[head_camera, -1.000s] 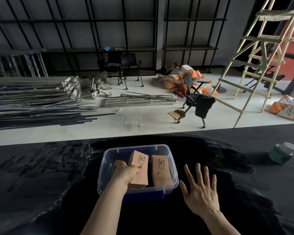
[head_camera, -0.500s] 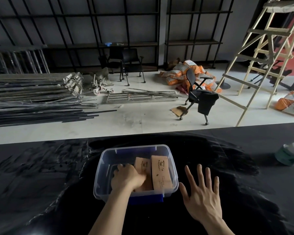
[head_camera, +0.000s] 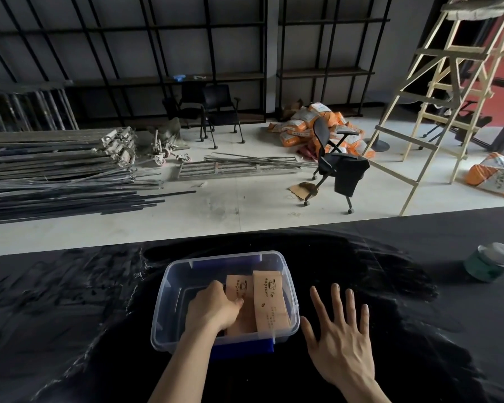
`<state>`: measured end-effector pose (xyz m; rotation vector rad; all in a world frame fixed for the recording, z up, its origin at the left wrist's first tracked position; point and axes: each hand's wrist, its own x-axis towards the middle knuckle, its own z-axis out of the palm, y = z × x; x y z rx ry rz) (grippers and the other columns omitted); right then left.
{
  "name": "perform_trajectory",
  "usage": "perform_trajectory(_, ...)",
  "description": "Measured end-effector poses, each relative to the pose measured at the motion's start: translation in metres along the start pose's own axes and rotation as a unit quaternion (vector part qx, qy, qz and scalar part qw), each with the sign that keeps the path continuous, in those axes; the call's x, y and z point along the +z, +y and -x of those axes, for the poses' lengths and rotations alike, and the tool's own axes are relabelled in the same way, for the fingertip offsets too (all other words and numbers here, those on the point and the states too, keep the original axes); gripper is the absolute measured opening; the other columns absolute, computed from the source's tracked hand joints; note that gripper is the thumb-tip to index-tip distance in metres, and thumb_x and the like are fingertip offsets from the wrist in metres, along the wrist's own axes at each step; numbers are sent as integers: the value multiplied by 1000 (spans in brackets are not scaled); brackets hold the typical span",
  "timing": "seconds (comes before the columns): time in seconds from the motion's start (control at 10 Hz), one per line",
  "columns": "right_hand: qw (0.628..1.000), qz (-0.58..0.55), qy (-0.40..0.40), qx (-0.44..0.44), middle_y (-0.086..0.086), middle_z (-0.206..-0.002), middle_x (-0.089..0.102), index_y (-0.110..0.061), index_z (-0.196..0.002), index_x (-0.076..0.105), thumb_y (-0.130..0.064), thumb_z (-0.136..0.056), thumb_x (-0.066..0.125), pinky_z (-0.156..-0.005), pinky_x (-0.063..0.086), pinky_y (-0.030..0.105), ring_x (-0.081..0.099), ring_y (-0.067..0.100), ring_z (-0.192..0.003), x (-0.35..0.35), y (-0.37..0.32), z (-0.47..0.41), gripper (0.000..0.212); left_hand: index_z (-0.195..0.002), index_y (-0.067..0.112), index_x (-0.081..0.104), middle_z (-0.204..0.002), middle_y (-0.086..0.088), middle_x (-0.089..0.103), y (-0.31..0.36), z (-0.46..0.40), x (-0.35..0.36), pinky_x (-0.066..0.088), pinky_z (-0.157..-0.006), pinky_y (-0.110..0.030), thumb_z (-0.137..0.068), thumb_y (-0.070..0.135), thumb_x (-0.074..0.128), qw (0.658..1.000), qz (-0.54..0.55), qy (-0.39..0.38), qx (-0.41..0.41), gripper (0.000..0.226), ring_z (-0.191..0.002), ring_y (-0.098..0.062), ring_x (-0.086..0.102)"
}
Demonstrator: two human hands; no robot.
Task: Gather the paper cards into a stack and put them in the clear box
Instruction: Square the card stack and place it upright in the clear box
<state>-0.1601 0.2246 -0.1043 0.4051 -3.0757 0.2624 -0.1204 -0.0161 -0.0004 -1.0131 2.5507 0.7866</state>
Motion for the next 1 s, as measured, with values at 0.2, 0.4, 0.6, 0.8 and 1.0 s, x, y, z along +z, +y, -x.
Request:
perform_trajectory(0.2,1000,-5,4,-2,12,-170,17,-39,-159,19,-77,-93,3,-125,12,62,6,36,-157,-1,-1,1,79,-146,19,49,-136,-3,67,-3,3,2,56,-90,-36,-94,39,71,999,31,9,1,60,-117,-25,68)
perform_trajectory(0.4,1000,-5,-5,-2,12,-170,17,-39,-159,19,-77,-94,8,-125,11,62,6,36,-157,0,0,0,77,-138,17,57,-133,-2,69,-2,6,-6,49,-81,-29,-94,50,66,1000,6,22,14,55,-113,-22,68)
perform_trajectory(0.6,1000,-7,-9,-3,11,-169,21,-39,-158,24,-75,-94,17,-125,14,62,9,36,-157,-2,0,0,74,-129,23,64,-127,3,72,-2,4,0,54,-86,-32,-94,43,69,998,39,-7,41,40,-111,-21,69)
perform_trajectory(0.8,999,-17,-42,-1,12,-169,22,-40,-158,24,-75,-93,18,-124,11,61,11,36,-156,-5,-1,1,75,-146,22,48,-143,0,63,-10,17,-7,53,-100,-40,-94,60,57,997,-12,32,65,65,-130,-23,62)
perform_trajectory(1.0,994,-82,-72,26,6,-171,18,-41,-159,20,-73,-93,11,-127,11,54,10,31,-157,-53,-4,-22,74,-156,25,37,-156,1,51,-27,40,-33,39,-118,-39,-95,67,46,954,-165,184,170,74,-144,-20,48)
